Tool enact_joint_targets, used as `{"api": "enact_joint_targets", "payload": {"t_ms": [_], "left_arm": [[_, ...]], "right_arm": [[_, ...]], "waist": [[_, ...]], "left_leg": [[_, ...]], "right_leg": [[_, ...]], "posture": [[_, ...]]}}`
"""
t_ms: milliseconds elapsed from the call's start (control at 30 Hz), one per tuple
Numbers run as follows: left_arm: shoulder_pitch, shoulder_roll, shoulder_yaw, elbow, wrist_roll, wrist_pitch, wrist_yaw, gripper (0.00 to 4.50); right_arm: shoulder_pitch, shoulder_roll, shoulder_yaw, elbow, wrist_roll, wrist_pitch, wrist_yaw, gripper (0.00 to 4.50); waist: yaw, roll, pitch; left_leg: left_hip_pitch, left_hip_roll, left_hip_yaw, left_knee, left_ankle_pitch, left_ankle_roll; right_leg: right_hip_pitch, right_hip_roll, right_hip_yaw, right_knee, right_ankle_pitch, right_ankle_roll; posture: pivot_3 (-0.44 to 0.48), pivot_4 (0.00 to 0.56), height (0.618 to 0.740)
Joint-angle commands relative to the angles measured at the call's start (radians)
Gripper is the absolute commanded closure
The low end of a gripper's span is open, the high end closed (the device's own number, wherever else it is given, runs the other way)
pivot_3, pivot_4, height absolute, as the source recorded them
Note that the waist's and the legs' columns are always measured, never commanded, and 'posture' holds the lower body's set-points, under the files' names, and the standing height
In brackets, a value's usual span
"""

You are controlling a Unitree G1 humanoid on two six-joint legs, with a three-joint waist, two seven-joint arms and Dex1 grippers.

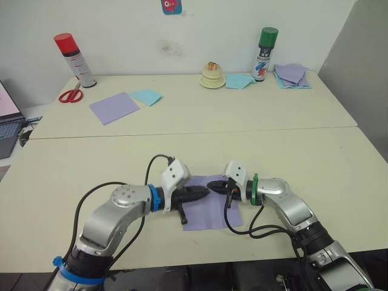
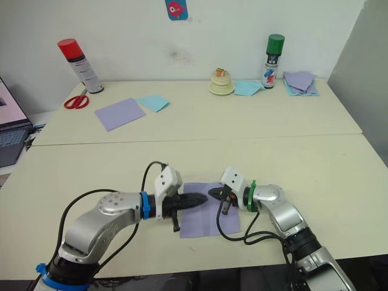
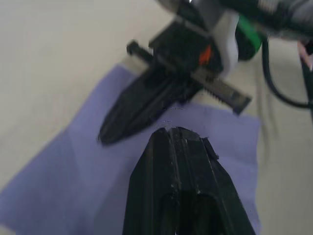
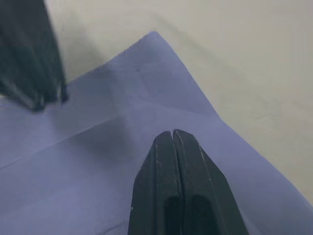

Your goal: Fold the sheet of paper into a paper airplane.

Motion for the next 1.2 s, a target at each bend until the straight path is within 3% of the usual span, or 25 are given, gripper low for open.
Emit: {"api": "enact_joint_targets", "payload": {"t_ms": [33,200,400,667,1200], "left_arm": [[0.014,0.011,-0.041,0.053,0.083,-0.096,0.027,4.5],[-0.007,-0.015,-0.029,0.219,0.176,-0.219,0.096,4.5],[-0.025,-0.04,-0.027,0.257,0.158,-0.251,0.083,4.5],[-0.031,-0.049,-0.037,0.255,0.157,-0.25,0.074,4.5],[-0.027,-0.032,-0.026,0.253,0.161,-0.247,0.059,4.5]], "right_arm": [[0.016,-0.023,-0.02,0.002,-0.025,0.012,-0.015,4.48],[0.039,-0.047,-0.05,-0.024,-0.022,0.017,-0.029,4.48],[0.086,-0.061,-0.158,-0.131,0.064,0.091,-0.049,4.48],[0.083,-0.007,-0.318,-0.193,0.231,0.391,-0.148,1.79],[0.053,-0.013,-0.4,-0.306,0.474,0.946,-0.231,1.79]], "waist": [[0.003,0.0,0.0],[0.006,0.0,-0.001],[0.005,0.0,-0.001],[0.006,0.0,-0.001],[0.004,0.001,-0.002]], "left_leg": [[0.0,0.0,0.0,0.0,0.0,0.0],[0.001,0.0,0.0,0.0,0.0,0.0],[0.001,0.0,0.0,0.0,0.0,0.0],[0.001,0.0,-0.001,0.0,0.0,0.0],[0.0,0.0,0.0,0.0,0.0,0.0]], "right_leg": [[0.0,0.0,0.0,0.0,0.0,0.0],[0.001,0.0,-0.001,-0.001,0.0,0.0],[0.002,-0.001,-0.001,-0.001,0.0,0.0],[0.002,-0.001,-0.001,0.0,0.0,0.0],[0.001,-0.001,-0.001,0.0,0.0,0.0]], "posture": [[0.0,0.15,0.74],[0.0,0.15,0.74],[0.0,0.15,0.74],[0.0,0.15,0.74],[0.0,0.15,0.74]]}}
